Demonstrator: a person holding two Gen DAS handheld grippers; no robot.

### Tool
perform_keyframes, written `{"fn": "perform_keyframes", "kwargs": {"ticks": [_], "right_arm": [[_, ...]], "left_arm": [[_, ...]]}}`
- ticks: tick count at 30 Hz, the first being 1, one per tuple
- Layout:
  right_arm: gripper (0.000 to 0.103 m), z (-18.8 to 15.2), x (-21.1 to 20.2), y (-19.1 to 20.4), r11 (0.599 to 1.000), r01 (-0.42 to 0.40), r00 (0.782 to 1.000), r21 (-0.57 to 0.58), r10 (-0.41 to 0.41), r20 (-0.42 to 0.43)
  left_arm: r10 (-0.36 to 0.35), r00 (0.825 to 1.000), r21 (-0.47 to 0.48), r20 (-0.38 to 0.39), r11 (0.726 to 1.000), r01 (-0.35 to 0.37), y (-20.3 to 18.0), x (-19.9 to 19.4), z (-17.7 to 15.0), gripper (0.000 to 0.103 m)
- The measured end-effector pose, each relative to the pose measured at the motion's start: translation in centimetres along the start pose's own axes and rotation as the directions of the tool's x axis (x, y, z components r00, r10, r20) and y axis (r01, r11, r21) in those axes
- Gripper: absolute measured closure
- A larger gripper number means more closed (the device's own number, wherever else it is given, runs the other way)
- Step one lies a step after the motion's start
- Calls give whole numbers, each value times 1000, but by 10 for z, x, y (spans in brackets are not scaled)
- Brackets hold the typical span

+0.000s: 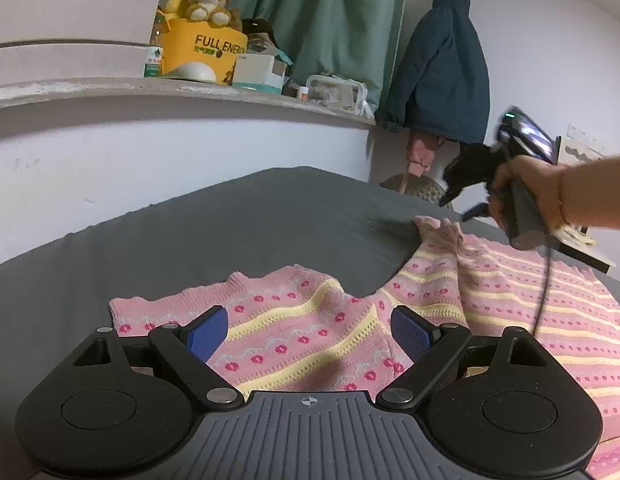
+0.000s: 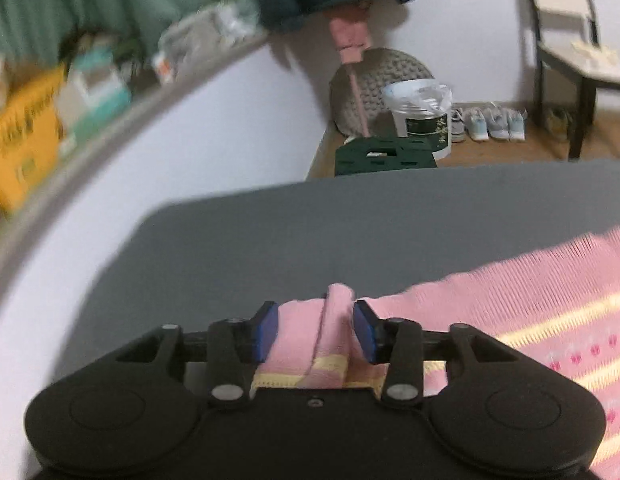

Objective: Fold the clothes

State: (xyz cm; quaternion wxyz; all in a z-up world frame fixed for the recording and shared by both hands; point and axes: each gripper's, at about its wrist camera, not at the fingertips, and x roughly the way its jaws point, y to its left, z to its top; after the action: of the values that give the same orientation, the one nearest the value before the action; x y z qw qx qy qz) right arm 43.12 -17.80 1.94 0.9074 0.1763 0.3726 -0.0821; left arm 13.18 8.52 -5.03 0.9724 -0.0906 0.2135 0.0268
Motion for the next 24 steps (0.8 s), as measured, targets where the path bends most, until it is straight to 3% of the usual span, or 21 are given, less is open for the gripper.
{"fn": "perform_keyframes", "kwargs": {"ticks": [1, 3, 5, 9, 12, 16, 20, 24], "right_arm": [[76, 0, 6, 9, 998, 34, 999, -48, -35, -27], [91, 1, 11, 12, 997, 60, 998, -38, -61, -31], [94, 2, 16, 15, 996, 87, 995, -27, -88, -36], [99, 5, 26, 21, 992, 129, 991, -3, -129, -43], [99, 14, 15, 34, 997, -42, 999, 70, 41, 7], [100, 20, 20, 79, 990, -137, 990, -40, 138, 22], [100, 7, 44, 102, 990, -99, 995, -104, 97, -19], [100, -4, 63, 103, 990, -75, 996, -121, 70, -47]], "left_arm": [[-3, 1000, 3, -7, 1000, 3, 0, 1, 0, 14], [-10, 1000, 13, -18, 1000, 11, -1, 2, -2, 14], [4, 999, 33, -43, 999, -3, -3, 5, -3, 14], [125, 984, 92, -129, 989, -113, -3, 16, -9, 14], [203, 971, 90, -126, 977, -192, 0, 15, -8, 14], [267, 957, 69, -112, 963, -261, 7, 11, -7, 14], [224, 971, -12, -81, 974, -225, 17, 7, -3, 14], [104, 994, -138, -26, 985, -106, 27, 2, -3, 14]]}}
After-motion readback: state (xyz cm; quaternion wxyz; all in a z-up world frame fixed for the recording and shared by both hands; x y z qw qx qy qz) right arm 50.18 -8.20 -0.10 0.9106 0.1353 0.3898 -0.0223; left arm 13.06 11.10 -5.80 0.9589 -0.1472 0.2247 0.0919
